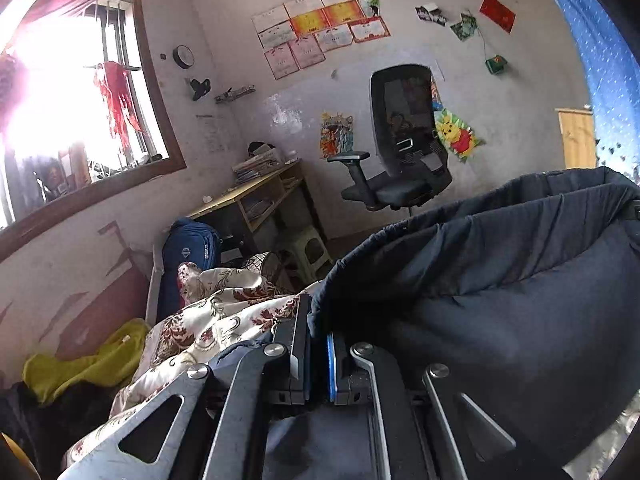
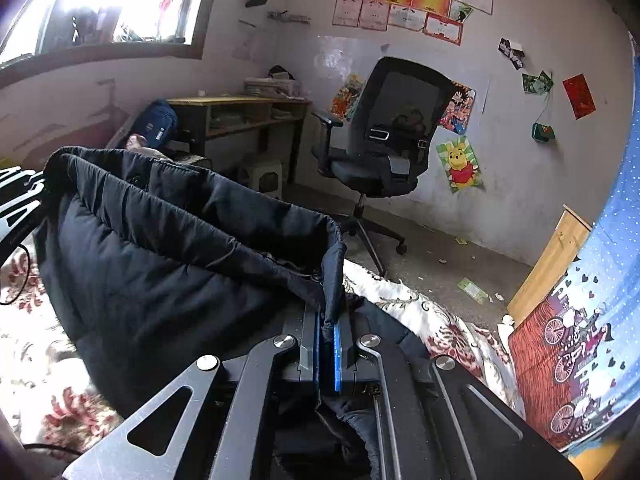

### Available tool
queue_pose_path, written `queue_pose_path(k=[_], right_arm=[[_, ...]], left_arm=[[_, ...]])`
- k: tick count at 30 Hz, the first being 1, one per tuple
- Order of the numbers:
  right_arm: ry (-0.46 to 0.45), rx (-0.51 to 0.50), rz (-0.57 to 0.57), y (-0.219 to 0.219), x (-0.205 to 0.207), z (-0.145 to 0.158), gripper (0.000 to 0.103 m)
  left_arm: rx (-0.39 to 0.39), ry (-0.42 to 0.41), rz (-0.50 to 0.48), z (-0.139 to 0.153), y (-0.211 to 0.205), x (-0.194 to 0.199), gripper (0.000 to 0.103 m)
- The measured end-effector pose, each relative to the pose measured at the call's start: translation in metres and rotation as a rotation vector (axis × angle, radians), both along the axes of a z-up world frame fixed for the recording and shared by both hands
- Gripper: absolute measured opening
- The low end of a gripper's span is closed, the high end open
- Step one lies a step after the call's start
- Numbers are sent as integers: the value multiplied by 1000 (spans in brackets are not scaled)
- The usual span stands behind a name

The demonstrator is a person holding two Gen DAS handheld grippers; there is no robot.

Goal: Fold large clothes

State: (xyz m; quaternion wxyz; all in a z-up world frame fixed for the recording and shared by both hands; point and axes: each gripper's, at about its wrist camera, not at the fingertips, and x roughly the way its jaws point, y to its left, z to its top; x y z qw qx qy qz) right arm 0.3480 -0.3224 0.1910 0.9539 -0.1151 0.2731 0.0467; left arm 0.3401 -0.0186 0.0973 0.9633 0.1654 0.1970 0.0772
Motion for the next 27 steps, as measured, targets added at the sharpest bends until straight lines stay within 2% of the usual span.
queue_pose_path(k=[7,12,18,22,27], right_arm=[[-1,-5,0,4,57,-45,4],[-2,-55,30,6,80,-73,4],[-21,-84,46,7,99,-87,4],[11,-78,48,6,114,-100,4],[23,-20,61,-1,117,-107,6]], left_arm=[[13,39,33,-37,-5,58,6],[23,100,50,-63,-9,94,6],[25,134,82,-85,-15,125,6],[47,164,91,-107,-19,141,6],[-24,210,66,-112,-11,145,9]])
